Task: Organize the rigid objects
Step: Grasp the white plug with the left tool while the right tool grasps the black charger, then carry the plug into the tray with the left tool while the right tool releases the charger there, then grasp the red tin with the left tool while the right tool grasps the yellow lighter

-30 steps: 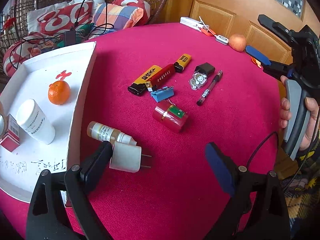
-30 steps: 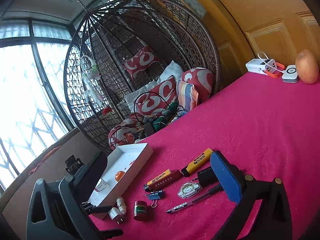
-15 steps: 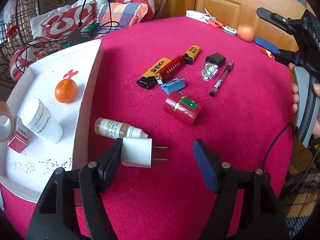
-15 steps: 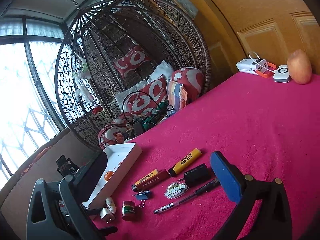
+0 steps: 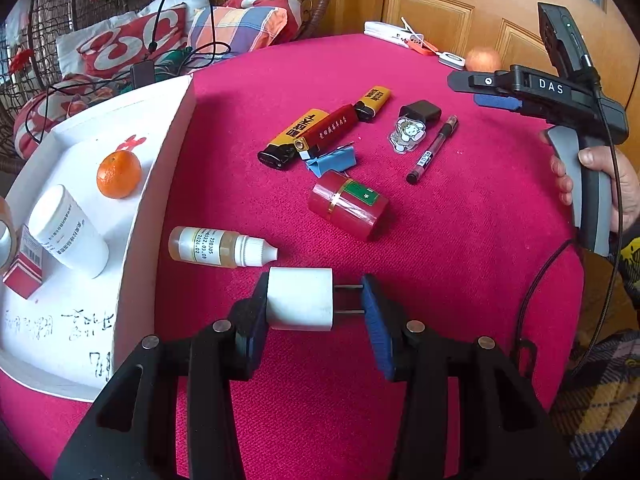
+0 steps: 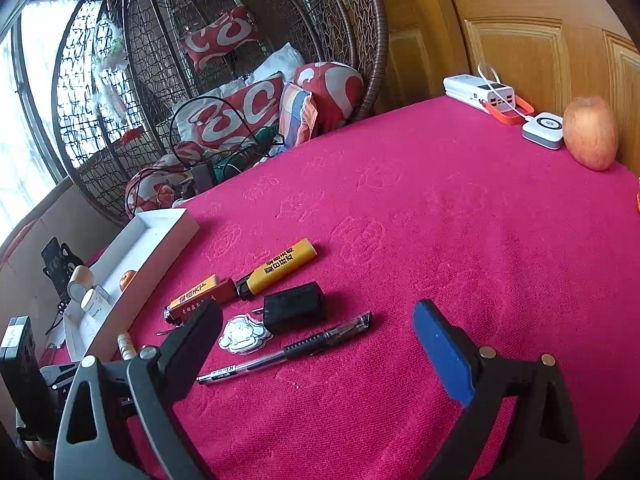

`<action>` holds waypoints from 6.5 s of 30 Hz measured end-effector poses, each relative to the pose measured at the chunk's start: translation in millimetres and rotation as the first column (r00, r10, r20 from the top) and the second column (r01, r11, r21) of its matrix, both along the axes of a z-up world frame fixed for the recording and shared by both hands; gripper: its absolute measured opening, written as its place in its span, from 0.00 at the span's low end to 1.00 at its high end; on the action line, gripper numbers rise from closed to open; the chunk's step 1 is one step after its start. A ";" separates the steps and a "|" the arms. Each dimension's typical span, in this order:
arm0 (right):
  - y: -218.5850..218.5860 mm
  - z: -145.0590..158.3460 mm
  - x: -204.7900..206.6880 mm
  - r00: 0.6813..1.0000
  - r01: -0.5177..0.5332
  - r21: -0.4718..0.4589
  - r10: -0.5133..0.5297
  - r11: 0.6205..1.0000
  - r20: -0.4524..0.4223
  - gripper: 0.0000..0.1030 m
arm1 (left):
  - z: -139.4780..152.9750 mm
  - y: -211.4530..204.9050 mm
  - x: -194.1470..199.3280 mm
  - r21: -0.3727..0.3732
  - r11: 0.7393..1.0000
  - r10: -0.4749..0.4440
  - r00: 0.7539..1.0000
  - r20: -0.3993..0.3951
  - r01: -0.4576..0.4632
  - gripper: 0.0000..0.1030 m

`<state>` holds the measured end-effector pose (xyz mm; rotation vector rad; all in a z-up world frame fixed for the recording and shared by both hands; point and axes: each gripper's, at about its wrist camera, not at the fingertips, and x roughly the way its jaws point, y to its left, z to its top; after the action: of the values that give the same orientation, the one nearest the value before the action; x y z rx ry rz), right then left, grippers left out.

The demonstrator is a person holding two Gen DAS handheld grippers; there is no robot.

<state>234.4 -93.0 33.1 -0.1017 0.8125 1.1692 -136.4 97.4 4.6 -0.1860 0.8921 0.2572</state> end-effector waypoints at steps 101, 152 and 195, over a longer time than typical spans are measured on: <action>233.5 13.5 -156.3 0.902 -0.422 0.016 0.422 0.906 -0.091 0.44 | 64.0 214.7 -41.2 -0.145 0.791 0.611 0.759 0.225 -0.594 0.42; -27.5 59.3 -77.8 0.994 0.051 0.433 -0.089 0.900 0.068 1.00 | 107.5 54.6 -76.1 -0.093 0.946 0.313 0.803 0.507 -0.311 1.00; 87.9 -15.0 -10.6 0.943 -0.262 -0.201 0.295 0.944 0.154 1.00 | 15.7 -8.7 29.1 -0.081 0.997 0.005 0.995 0.101 0.003 0.47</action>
<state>223.8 -5.1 18.1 -0.4800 0.7539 1.3301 -107.3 88.7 20.3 -0.2729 0.8023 0.2104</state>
